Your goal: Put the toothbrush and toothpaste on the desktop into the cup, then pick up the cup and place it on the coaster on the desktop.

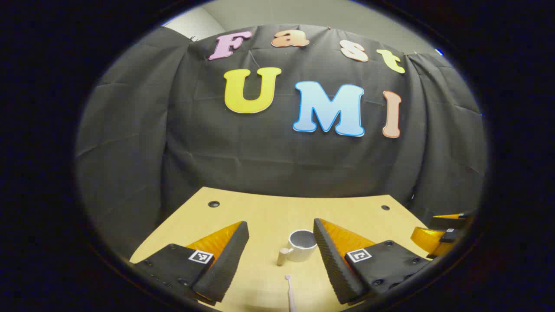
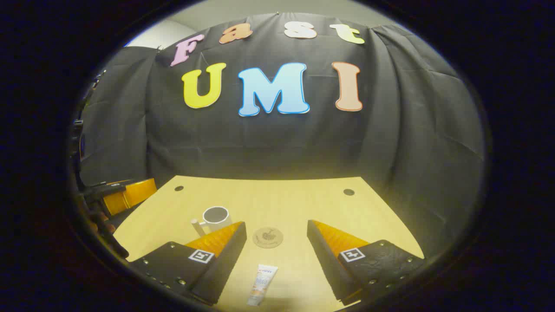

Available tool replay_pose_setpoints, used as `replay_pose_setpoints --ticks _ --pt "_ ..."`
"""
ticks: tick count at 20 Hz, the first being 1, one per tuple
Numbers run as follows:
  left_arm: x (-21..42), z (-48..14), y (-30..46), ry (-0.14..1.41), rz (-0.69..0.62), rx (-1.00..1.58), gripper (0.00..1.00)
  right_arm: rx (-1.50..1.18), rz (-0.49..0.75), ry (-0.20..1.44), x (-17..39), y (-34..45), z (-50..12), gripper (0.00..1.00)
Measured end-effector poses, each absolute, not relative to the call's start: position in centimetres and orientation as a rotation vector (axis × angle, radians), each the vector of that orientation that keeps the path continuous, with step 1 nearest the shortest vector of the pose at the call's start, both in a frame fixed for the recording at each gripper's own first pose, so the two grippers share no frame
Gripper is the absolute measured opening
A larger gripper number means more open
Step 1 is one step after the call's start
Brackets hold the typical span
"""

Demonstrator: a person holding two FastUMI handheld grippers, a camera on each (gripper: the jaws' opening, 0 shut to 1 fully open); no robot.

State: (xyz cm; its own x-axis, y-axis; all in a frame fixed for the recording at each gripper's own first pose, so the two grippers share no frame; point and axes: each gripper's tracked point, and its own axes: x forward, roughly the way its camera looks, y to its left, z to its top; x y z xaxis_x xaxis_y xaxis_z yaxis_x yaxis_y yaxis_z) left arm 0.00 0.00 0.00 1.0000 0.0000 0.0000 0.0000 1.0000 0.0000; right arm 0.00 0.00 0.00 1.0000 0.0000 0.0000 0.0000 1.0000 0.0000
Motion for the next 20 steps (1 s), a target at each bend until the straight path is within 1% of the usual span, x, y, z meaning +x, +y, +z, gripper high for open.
replay_pose_setpoints --ticks 1,2,5,6,7,10,15,17,19,20 --pt "0.4 -0.6 0.0 0.018 -0.003 0.009 0.99 0.003 0.014 0.018 0.0 0.2 -0.5 0.9" --pt "0.6 -1.0 -0.2 0.044 -0.013 0.011 1.0 0.001 0.023 0.038 0.2 0.5 -1.0 0.9" --pt "0.5 -3.5 -1.1 0.097 -0.029 0.012 1.0 0.006 0.042 0.084 0.3 0.7 -2.5 0.9" --pt "0.0 -4.0 -1.3 0.106 -0.035 0.015 0.96 0.013 0.05 0.092 0.2 0.8 -2.6 0.9" --pt "-0.1 -4.2 -1.5 0.111 -0.036 0.017 1.0 0.017 0.053 0.098 0.1 0.8 -2.7 0.9" --pt "0.1 -4.4 -1.8 0.133 -0.043 0.018 1.0 0.013 0.048 0.127 0.0 0.4 -3.2 0.9" --pt "0.6 -5.3 -2.6 0.186 -0.048 0.05 1.0 0.066 0.061 0.228 0.1 0.6 -5.1 0.9" --pt "0.7 -6.4 -2.7 0.22 -0.053 0.062 1.0 0.075 0.064 0.261 0.1 0.6 -5.9 0.9" --pt "1.2 -8.9 -3.1 0.263 -0.058 0.063 1.0 0.083 0.067 0.301 0.3 0.9 -6.8 0.91" --pt "1.2 -9.9 -3.1 0.284 -0.06 0.056 0.96 0.086 0.067 0.324 0.4 0.8 -7.3 0.92"
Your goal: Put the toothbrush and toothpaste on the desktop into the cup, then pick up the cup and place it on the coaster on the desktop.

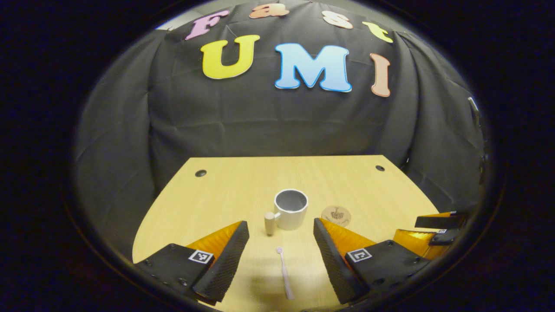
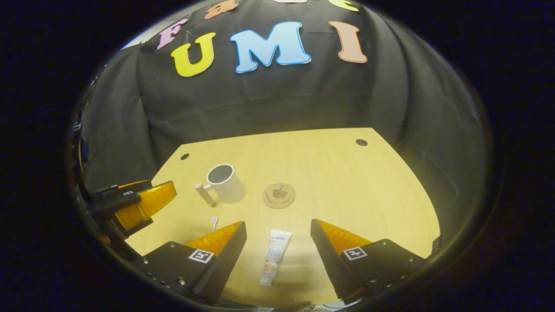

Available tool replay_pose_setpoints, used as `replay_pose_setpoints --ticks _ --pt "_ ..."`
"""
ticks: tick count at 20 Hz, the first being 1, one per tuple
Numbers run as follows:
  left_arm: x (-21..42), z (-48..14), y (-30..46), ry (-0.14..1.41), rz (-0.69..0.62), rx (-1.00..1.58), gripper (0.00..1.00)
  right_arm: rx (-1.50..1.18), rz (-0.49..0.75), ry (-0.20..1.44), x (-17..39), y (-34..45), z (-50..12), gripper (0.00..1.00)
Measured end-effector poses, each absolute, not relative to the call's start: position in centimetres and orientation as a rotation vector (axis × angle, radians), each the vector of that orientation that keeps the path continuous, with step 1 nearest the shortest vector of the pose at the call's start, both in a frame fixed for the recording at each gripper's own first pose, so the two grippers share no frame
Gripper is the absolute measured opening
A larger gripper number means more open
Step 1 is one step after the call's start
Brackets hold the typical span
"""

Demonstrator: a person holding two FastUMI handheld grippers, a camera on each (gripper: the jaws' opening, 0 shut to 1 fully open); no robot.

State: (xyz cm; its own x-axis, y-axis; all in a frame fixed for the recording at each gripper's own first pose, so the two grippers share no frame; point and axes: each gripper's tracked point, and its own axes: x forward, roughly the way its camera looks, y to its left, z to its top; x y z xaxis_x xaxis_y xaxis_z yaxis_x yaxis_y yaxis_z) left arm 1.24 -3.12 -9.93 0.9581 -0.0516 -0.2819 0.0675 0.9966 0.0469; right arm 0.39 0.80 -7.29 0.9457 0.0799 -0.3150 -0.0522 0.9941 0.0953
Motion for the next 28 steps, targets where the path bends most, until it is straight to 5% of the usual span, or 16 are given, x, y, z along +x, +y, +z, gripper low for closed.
replay_pose_setpoints --ticks 15,28 --pt "1.5 -27.7 -2.5 0.689 -0.049 0.053 1.0 0.125 0.091 0.609 1.1 3.2 -17.4 0.92" --pt "4.2 -34.7 -0.5 0.846 -0.005 0.069 1.0 0.125 0.005 0.761 2.7 2.7 -23.3 0.92"
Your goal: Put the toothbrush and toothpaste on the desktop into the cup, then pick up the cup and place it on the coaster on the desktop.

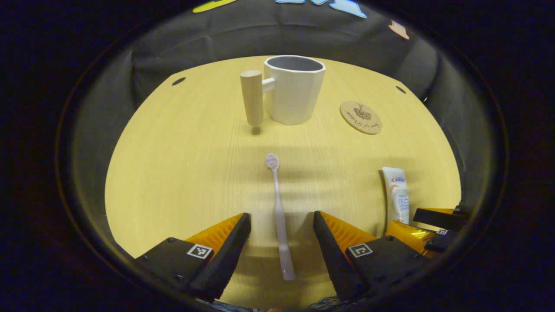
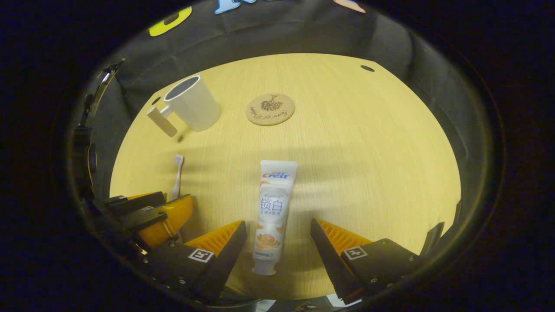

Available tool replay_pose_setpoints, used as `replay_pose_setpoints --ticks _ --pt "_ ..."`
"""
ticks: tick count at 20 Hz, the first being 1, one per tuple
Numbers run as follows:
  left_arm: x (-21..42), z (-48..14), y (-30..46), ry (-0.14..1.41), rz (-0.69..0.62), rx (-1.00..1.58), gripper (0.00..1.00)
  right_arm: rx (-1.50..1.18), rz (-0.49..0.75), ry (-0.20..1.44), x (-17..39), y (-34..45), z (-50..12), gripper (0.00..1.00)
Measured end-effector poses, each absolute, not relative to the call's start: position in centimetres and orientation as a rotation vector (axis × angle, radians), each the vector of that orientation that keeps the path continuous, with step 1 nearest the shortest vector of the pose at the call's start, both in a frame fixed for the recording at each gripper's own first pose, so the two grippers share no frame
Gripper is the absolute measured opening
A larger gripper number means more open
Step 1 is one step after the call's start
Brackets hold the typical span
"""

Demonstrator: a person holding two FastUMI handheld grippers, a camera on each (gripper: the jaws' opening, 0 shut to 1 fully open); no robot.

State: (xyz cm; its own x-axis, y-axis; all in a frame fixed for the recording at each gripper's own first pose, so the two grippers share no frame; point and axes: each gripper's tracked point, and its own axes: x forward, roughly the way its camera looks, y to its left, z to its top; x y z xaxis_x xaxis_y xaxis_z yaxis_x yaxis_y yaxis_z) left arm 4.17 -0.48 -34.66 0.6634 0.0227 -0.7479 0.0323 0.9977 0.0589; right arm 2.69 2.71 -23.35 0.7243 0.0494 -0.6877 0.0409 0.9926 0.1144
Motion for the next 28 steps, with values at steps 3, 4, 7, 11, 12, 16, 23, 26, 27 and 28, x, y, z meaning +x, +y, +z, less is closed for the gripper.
replay_pose_setpoints --ticks 3,4,7,11,12,16,23,26,27,28 --pt "4.5 -34.8 -1.0 0.848 -0.006 0.092 0.97 0.106 -0.013 0.789 2.4 2.6 -24.4 0.92" --pt "4.4 -34.9 -1.0 0.844 -0.003 0.088 1.0 0.096 -0.011 0.779 2.6 2.6 -24.3 0.93" --pt "4.4 -34.9 -0.9 0.843 0.0 0.083 0.98 0.082 -0.023 0.792 2.2 2.6 -25.1 0.93" --pt "4.5 -34.9 -0.9 0.84 -0.001 0.083 1.0 0.073 -0.027 0.785 2.2 2.6 -25.0 0.96" --pt "4.4 -35.0 -0.9 0.841 0.001 0.085 0.92 0.066 -0.035 0.789 2.2 2.5 -25.0 0.96" --pt "4.7 -34.9 -1.0 0.833 0.011 0.079 0.84 0.042 -0.044 0.821 2.3 2.5 -25.1 0.79" --pt "4.8 -34.7 -0.9 0.845 0.014 0.102 0.39 0.033 -0.025 0.906 2.0 2.2 -25.2 0.37" --pt "5.2 -34.6 -1.0 0.843 0.022 0.098 0.12 0.049 -0.029 0.946 1.9 2.1 -25.3 0.24" --pt "5.0 -34.7 -0.9 0.848 0.021 0.099 0.12 0.051 -0.022 0.95 1.8 2.1 -25.1 0.24" --pt "5.0 -34.6 -0.9 0.84 0.019 0.102 0.17 0.081 -0.027 0.927 2.2 1.8 -24.5 0.24"
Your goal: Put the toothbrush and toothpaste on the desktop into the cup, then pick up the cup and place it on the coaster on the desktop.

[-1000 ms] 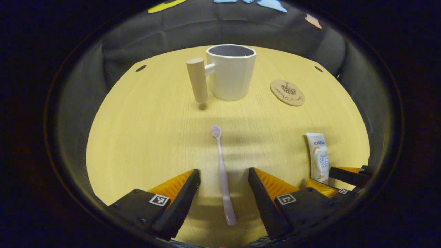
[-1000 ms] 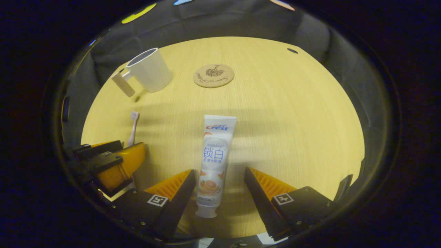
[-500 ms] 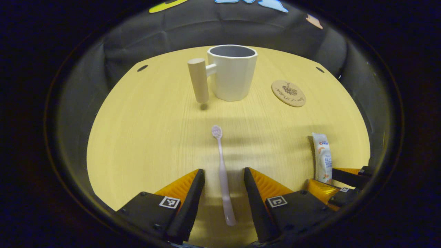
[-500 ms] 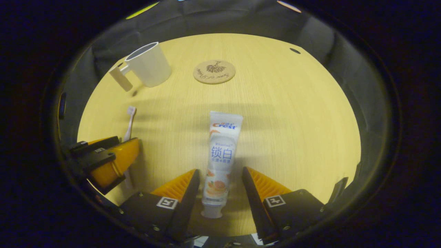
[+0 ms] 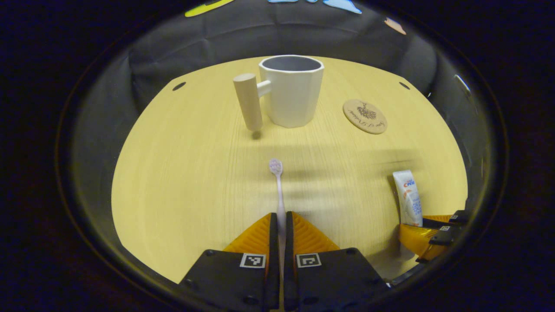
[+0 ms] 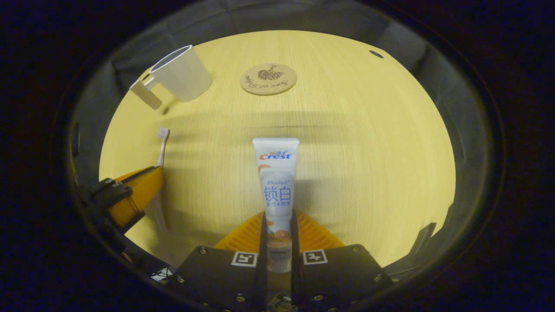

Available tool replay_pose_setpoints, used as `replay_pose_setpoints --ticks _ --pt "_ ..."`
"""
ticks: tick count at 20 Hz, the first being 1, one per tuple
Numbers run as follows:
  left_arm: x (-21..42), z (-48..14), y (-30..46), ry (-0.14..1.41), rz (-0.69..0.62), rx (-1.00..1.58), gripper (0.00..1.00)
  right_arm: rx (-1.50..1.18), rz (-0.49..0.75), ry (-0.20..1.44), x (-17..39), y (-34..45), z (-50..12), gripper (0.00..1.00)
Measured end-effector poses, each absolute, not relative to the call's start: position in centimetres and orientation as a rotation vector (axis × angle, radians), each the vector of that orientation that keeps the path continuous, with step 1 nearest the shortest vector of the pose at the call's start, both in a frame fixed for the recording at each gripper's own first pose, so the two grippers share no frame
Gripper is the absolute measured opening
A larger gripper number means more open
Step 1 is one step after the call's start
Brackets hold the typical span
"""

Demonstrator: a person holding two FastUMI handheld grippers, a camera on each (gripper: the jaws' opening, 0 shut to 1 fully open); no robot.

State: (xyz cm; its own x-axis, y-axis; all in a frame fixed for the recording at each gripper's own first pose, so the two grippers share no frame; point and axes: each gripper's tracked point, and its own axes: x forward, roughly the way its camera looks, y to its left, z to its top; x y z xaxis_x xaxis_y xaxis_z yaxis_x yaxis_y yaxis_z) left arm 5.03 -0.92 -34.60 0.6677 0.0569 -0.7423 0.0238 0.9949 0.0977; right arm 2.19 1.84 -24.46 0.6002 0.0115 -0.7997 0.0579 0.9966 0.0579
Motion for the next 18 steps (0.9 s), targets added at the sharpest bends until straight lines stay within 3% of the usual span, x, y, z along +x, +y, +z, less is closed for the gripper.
replay_pose_setpoints --ticks 1,3,11,18 --pt "4.9 -35.1 -0.7 0.847 0.023 0.093 0.12 0.115 -0.025 0.935 1.7 2.1 -25.0 0.12" --pt "5.2 -34.6 -1.0 0.84 0.015 0.094 0.07 0.157 -0.017 0.929 1.9 2.0 -25.1 0.07" --pt "5.2 -33.9 -0.7 0.801 0.007 0.057 0.07 0.183 -0.007 0.912 1.9 2.0 -24.9 0.07" --pt "4.4 -29.5 -1.7 0.724 -0.035 0.054 0.07 0.174 0.006 0.911 2.0 2.0 -24.9 0.07"
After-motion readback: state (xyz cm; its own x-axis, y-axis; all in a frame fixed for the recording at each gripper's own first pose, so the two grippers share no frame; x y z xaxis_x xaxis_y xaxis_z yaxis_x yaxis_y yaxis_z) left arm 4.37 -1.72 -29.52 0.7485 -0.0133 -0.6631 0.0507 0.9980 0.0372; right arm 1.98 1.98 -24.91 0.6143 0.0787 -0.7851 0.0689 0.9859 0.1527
